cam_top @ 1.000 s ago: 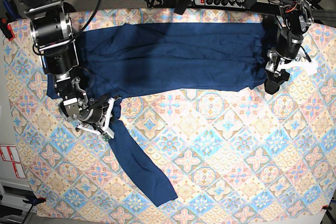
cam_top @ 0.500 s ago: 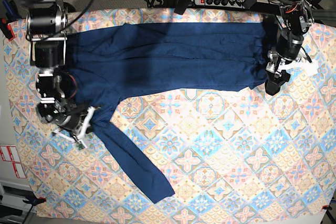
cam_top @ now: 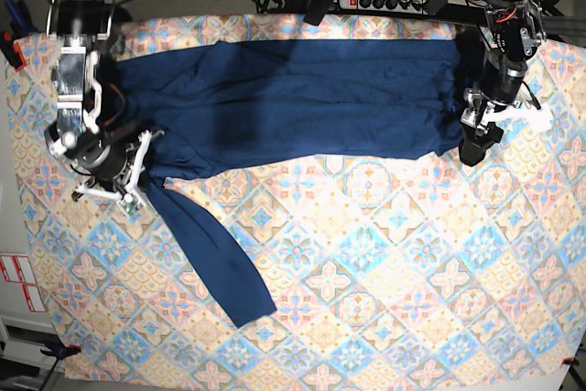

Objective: Fold the T-shirt properly
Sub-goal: 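Lift with the right gripper and fold the shirt's side inward, then lower the right gripper onto the sleeve cuff and grasp it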

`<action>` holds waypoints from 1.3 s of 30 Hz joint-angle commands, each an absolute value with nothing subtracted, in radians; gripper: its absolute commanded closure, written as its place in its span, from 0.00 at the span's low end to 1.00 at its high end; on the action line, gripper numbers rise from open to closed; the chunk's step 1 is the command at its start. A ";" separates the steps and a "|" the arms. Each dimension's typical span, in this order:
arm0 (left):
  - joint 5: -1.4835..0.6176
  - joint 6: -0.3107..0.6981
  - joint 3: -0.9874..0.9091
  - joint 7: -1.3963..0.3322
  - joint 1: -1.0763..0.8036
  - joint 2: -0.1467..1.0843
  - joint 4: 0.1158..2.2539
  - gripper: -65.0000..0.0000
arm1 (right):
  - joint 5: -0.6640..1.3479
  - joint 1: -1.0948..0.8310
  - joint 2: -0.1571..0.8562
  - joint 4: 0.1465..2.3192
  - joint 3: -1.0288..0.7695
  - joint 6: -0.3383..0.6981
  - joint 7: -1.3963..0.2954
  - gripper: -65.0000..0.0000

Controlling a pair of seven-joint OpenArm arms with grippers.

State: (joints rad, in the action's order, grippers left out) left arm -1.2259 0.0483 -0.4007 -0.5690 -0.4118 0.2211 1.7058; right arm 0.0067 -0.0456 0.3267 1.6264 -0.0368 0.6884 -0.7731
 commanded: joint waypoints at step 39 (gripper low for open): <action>-1.231 0.062 -0.404 -0.555 -0.415 0.232 1.718 0.26 | 0.024 -0.173 0.232 1.848 -0.058 0.698 -0.871 0.62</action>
State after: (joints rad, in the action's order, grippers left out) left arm -1.2209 0.0502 -0.4004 -0.5659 -0.4206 0.2184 1.7016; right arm 0.0078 -0.1841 0.2291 1.8366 -0.0544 0.6964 -0.8890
